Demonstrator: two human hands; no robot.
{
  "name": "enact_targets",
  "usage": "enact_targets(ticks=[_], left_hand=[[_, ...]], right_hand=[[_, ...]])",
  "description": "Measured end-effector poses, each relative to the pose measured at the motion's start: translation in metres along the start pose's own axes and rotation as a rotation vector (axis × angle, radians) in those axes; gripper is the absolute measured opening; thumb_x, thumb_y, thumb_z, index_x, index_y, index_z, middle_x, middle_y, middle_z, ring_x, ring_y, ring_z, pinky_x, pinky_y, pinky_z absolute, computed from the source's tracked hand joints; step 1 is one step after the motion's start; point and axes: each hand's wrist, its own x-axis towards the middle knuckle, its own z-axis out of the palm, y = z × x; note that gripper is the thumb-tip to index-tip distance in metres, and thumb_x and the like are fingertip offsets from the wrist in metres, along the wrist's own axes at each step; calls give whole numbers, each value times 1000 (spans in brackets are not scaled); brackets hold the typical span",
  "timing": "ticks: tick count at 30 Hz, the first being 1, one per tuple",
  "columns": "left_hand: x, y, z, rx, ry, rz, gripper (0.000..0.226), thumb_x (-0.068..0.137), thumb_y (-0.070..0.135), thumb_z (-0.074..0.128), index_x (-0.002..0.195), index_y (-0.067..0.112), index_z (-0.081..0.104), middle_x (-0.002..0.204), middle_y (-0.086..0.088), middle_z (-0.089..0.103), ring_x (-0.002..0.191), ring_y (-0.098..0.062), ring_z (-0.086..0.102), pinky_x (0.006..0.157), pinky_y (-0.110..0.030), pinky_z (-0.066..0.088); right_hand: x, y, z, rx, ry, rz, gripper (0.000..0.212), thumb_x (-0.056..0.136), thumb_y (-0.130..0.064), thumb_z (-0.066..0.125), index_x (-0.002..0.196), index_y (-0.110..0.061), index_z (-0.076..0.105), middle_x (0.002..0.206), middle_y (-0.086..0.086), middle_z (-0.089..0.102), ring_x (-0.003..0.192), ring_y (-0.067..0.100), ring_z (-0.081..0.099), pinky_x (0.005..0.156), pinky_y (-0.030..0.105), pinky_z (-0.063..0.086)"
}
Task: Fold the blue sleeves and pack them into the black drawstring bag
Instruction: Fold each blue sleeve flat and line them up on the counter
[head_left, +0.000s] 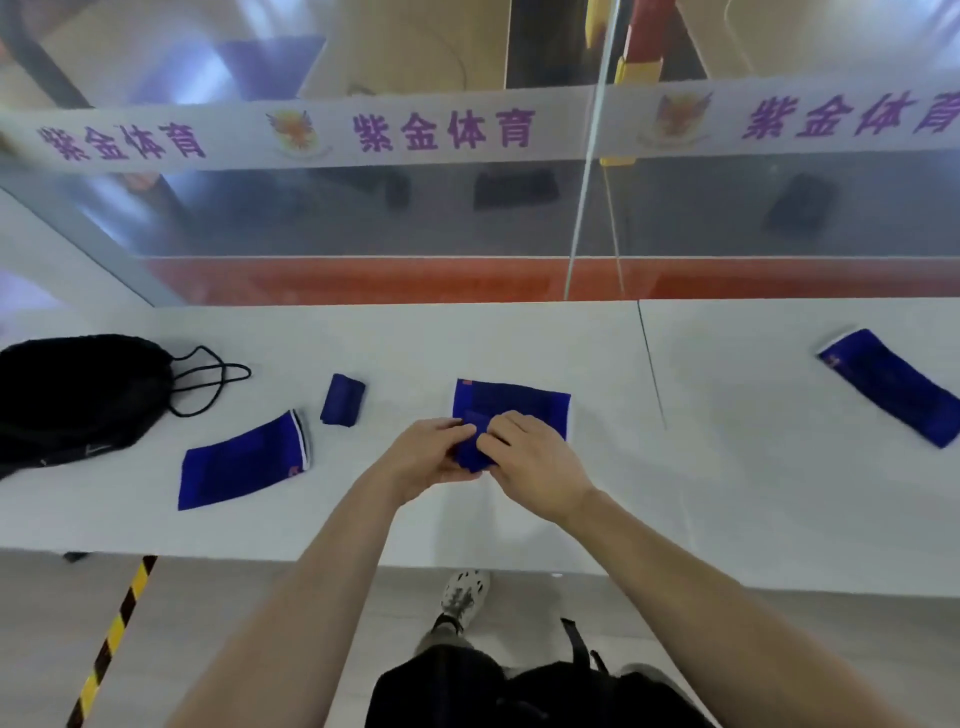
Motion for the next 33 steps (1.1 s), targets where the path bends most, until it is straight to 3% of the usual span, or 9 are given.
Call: enact_targets(ticks=[4, 6, 10, 15, 20, 25, 28, 30, 33], left_hand=[[27, -4, -78, 239, 284, 42, 39, 103, 22, 74, 138, 21, 57, 117, -13, 78, 106, -27, 80, 83, -42, 70], [44, -8, -117, 361, 374, 83, 42, 100, 28, 77, 133, 27, 51, 112, -8, 78, 101, -24, 77, 87, -47, 68], [72, -13, -156, 638, 429, 153, 38, 101, 31, 77, 122, 25, 46, 104, 2, 71, 89, -14, 67, 81, -34, 48], [103, -21, -166, 662, 393, 150, 30, 100, 30, 78, 109, 18, 52, 99, 2, 69, 92, -20, 66, 76, -31, 45], [124, -29, -169, 723, 338, 204, 27, 97, 30, 84, 99, 15, 62, 87, 8, 68, 76, -1, 60, 64, -16, 40], [130, -31, -164, 809, 366, 284, 20, 97, 29, 83, 94, 13, 71, 82, 8, 70, 71, -7, 64, 66, -28, 50], [112, -24, -175, 1102, 425, 502, 6, 99, 20, 77, 95, 17, 74, 98, 3, 70, 87, -20, 66, 75, -40, 57], [104, -22, -195, 1284, 458, 640, 7, 96, 11, 76, 100, 16, 76, 115, -2, 70, 104, -26, 66, 88, -41, 56], [99, -29, -227, 1404, 455, 530, 23, 95, 5, 75, 116, 14, 74, 151, -6, 56, 128, -30, 58, 96, -42, 58]], right_hand=[[49, -25, 42, 23, -317, 187, 37, 97, -29, 71, 132, -16, 67, 131, 2, 67, 120, 25, 64, 105, 40, 52], [67, -30, 65, 23, -435, 310, 43, 102, -32, 65, 142, -17, 61, 144, 1, 60, 133, 25, 57, 113, 40, 46], [78, -31, 94, 39, -572, 491, 55, 105, -35, 64, 155, -18, 52, 158, 1, 52, 149, 24, 45, 121, 42, 42], [95, -32, 111, 184, -473, 614, 62, 106, -35, 66, 163, -23, 43, 165, -5, 47, 154, 22, 41, 112, 42, 52], [125, -40, 132, 201, -381, 556, 60, 104, -28, 69, 161, -21, 48, 166, -3, 47, 147, 23, 51, 98, 42, 60], [129, -42, 153, 203, -440, 572, 59, 109, -27, 62, 165, -17, 45, 174, -2, 40, 164, 18, 30, 115, 41, 52], [131, -43, 155, 186, -461, 579, 55, 112, -31, 57, 164, -19, 46, 173, -2, 40, 164, 19, 30, 113, 40, 53], [135, -43, 154, 172, -466, 582, 50, 113, -32, 55, 161, -20, 49, 169, -1, 45, 160, 20, 35, 98, 42, 58], [140, -43, 158, 141, -479, 585, 43, 113, -31, 55, 155, -21, 56, 157, -1, 55, 152, 22, 44, 82, 43, 63]])
